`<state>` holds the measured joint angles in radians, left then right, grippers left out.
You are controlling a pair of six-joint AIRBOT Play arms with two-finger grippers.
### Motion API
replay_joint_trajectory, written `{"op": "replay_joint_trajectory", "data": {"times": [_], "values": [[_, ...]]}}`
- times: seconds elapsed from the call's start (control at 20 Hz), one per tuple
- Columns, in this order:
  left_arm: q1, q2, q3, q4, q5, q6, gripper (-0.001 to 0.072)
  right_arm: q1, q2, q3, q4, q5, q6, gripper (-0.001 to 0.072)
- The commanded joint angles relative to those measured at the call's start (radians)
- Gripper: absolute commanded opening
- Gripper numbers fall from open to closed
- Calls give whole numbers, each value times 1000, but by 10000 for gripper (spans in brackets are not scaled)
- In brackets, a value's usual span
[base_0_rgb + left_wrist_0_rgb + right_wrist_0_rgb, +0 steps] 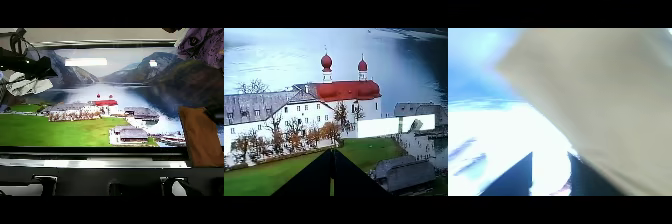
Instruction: Fold the clothes and pants, and hang the long-sleeved shirts on hangers.
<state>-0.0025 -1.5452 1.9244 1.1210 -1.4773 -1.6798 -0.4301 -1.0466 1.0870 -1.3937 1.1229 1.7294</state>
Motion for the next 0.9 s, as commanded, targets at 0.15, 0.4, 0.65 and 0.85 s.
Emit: {"op": "replay_joint_trajectory", "data": {"times": [0.15,0.4,0.65,0.85], "values": [[7,154,-93,173,43,139,16,481,5,22,114,-171,-266,27],[7,394,-450,216,217,166,17,739,5,22,56,-189,-278,27],[7,418,-472,228,206,164,19,761,5,23,47,-198,-278,28],[7,415,-472,226,196,162,19,761,5,22,47,-202,-278,28]]}}
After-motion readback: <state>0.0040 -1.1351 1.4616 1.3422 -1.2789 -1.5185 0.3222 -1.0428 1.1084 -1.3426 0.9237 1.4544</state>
